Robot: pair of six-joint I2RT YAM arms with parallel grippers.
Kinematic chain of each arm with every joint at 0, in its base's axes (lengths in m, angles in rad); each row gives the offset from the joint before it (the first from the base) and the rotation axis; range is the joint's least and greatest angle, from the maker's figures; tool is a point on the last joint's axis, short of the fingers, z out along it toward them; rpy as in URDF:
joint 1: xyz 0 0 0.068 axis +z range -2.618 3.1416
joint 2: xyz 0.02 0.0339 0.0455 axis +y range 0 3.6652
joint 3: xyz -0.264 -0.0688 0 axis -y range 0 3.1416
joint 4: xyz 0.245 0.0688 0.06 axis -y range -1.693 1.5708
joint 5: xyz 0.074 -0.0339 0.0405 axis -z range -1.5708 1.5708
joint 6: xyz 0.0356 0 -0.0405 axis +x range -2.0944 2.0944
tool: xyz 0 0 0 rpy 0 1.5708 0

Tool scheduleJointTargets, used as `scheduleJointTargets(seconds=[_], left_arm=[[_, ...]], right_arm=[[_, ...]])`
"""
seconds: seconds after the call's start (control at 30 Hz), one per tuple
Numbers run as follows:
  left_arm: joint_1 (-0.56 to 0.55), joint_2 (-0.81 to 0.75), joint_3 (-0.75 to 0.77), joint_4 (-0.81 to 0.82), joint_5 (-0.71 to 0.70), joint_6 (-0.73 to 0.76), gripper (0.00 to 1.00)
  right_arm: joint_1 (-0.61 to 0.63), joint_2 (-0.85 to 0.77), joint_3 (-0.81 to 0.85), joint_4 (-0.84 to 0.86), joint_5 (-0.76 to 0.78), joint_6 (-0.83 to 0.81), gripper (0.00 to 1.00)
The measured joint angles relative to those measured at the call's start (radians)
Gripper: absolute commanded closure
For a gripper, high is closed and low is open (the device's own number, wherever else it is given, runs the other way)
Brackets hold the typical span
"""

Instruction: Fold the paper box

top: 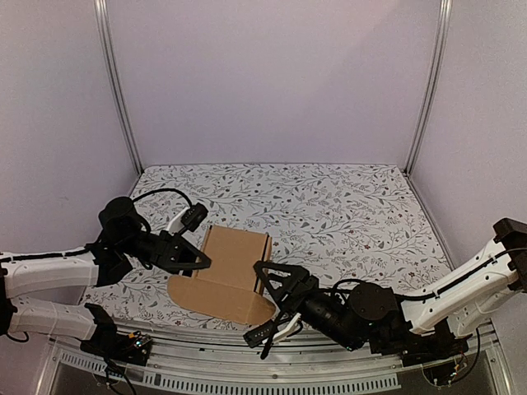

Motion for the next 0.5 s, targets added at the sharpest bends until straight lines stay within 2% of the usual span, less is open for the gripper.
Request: scheduleJointTargets(seconds=[0.1,0.23,0.5], left_arm=[[0.000,-0.005,0.000,-0.023,-0.001,0.019,0.27],[0.000,-0.024,0.000,-0.081,-0.006,0.055,0.19],[0.000,-0.090,0.005,-0.204,-0.024,0.127,0.01]], right_arm=[[0.000,0.000,0.002,-0.008,0.000,0.004,0.39],[0.000,0.000,0.006,-0.026,0.001,0.026,0.45],[0.000,0.000,0.019,-0.051,0.005,0.061,0.45]])
